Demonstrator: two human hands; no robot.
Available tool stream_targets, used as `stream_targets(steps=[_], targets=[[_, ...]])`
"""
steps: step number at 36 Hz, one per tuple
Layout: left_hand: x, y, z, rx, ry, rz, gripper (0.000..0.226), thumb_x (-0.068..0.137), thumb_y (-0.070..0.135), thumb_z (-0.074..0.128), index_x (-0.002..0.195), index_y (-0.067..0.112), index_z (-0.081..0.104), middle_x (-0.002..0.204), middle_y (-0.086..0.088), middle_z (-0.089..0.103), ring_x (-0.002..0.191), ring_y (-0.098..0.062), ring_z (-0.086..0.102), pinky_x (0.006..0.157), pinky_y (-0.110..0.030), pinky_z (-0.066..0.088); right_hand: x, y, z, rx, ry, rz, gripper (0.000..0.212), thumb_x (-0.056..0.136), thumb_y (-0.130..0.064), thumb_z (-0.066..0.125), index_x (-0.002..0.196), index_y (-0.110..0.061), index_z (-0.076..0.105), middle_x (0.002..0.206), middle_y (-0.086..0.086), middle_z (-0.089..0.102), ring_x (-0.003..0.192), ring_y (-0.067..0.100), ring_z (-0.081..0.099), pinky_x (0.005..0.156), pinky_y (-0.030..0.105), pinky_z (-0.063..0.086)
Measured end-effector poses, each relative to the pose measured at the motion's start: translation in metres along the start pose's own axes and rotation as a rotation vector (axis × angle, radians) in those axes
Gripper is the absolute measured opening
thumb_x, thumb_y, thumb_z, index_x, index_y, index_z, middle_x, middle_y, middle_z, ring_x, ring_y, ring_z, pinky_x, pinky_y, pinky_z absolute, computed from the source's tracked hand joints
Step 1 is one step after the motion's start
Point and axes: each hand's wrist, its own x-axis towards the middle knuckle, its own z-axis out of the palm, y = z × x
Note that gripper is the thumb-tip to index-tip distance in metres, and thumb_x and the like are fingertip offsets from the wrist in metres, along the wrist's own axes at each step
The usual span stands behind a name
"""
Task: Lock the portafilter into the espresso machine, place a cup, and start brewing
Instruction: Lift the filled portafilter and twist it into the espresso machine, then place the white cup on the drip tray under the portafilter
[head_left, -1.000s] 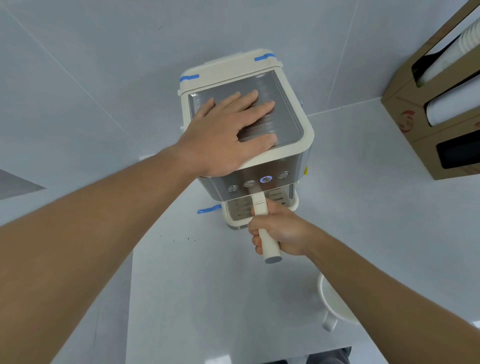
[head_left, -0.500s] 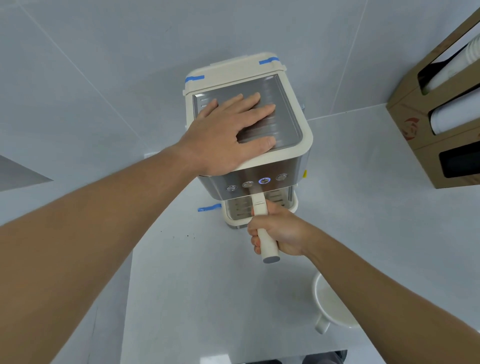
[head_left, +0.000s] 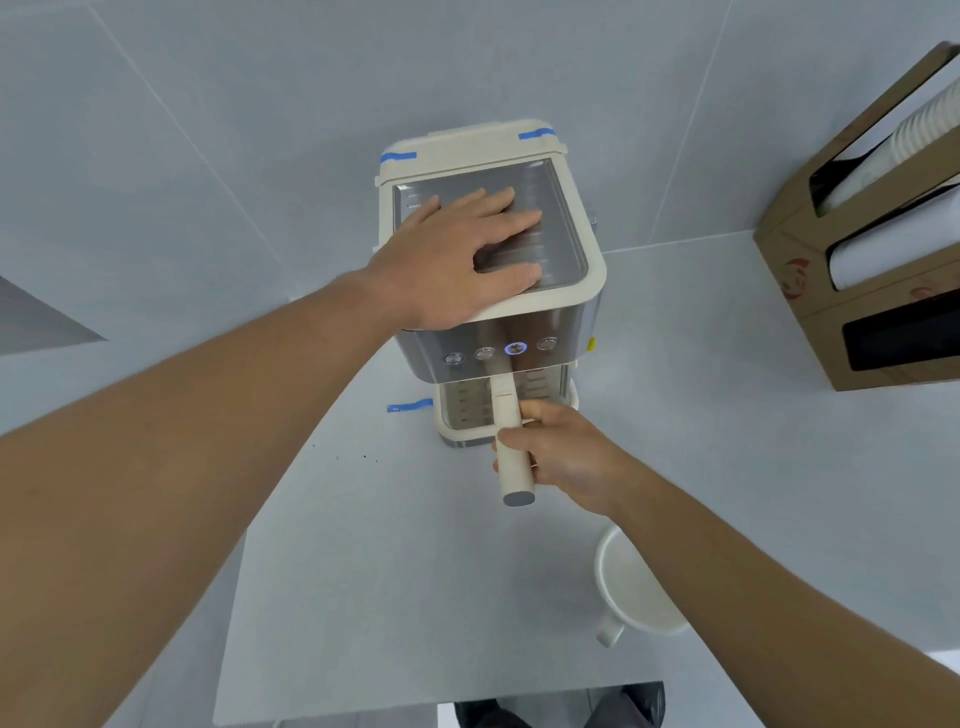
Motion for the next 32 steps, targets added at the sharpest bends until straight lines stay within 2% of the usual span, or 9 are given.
stream_targets(steps=[3,7,11,15,17,20,23,28,32], targets=[[-0.003,0.003,-0.002,0.005,0.020,-0.003,0.068,0.083,0.067,0.041,0.147,0.040,0.037,0.162,0.005,0.028,0.150,-0.014,0.018,0.121,-0.047,0.013,-0.004,-0.002,0.000,-0.026,0.039,-0.002,0.028,0.089,-0.006,0.057,0.112,-0.022,0.062,0.110,0.007,0.066,0.111,0.029,0.064,0.093,0.044,0.055],[-0.011,0.011,-0.005,-0.120,0.068,-0.034,0.057,0.087,0.053,0.055,0.140,0.031,0.051,0.154,0.001,0.042,0.144,-0.017,0.033,0.117,-0.040,0.026,-0.015,-0.006,-0.005,-0.026,0.059,-0.011,0.035,0.088,-0.002,0.054,0.119,-0.014,0.064,0.117,0.011,0.068,0.107,0.027,0.068,0.083,0.034,0.058],[-0.029,0.025,-0.007,-0.271,0.113,-0.015,0.041,0.087,0.037,0.067,0.126,0.022,0.064,0.128,0.001,0.064,0.120,-0.010,0.054,0.104,-0.028,0.038,-0.029,-0.008,-0.014,0.005,0.055,-0.034,0.022,0.089,-0.001,0.056,0.099,-0.016,0.069,0.106,0.011,0.071,0.093,0.027,0.071,0.086,0.036,0.058],[-0.047,0.036,-0.004,-0.326,0.150,-0.030,0.017,0.087,0.031,0.068,0.100,0.019,0.070,0.093,0.017,0.062,0.083,0.002,0.054,0.080,-0.016,0.043,-0.044,-0.011,-0.027,0.023,0.063,-0.057,0.014,0.091,-0.004,0.061,0.093,-0.015,0.069,0.103,0.016,0.069,0.089,0.027,0.068,0.091,0.040,0.056],[-0.059,0.044,-0.003,-0.395,0.186,-0.087,0.024,0.086,0.031,0.069,0.109,0.025,0.072,0.095,0.020,0.066,0.087,0.005,0.060,0.080,-0.005,0.042,-0.053,-0.013,-0.033,0.023,0.078,-0.073,0.012,0.090,-0.005,0.062,0.098,-0.012,0.069,0.107,0.020,0.069,0.090,0.027,0.068,0.089,0.038,0.057],[-0.077,0.057,0.001,-0.485,0.243,-0.102,0.025,0.086,0.031,0.070,0.110,0.030,0.073,0.097,0.021,0.070,0.096,0.002,0.064,0.085,-0.012,0.048,-0.064,-0.014,-0.044,0.025,0.112,-0.101,0.019,0.090,-0.005,0.063,0.108,-0.006,0.068,0.116,0.023,0.068,0.094,0.029,0.069,0.088,0.037,0.057],[-0.096,0.068,0.010,-0.565,0.289,-0.098,0.023,0.084,0.031,0.071,0.108,0.031,0.073,0.100,0.027,0.068,0.099,0.007,0.063,0.087,-0.009,0.046,-0.074,-0.015,-0.055,0.013,0.136,-0.121,0.021,0.091,-0.005,0.062,0.110,-0.005,0.069,0.115,0.020,0.069,0.102,0.032,0.069,0.092,0.040,0.056],[-0.123,0.088,0.037,-0.801,0.271,-0.142,0.018,0.078,0.029,0.069,0.092,0.042,0.071,0.088,0.028,0.072,0.092,0.007,0.067,0.079,-0.010,0.050,-0.090,-0.011,-0.074,-0.003,0.194,-0.157,0.016,0.092,-0.006,0.060,0.101,-0.011,0.072,0.109,0.015,0.073,0.100,0.030,0.070,0.092,0.040,0.056],[-0.143,0.091,0.071,-0.962,0.215,-0.276,0.018,0.075,0.032,0.072,0.093,0.033,0.075,0.086,0.016,0.076,0.081,-0.004,0.071,0.073,-0.021,0.056,-0.100,-0.001,-0.090,-0.039,0.233,-0.163,0.019,0.093,-0.008,0.059,0.106,-0.013,0.071,0.107,0.009,0.075,0.098,0.026,0.072,0.091,0.038,0.057]])
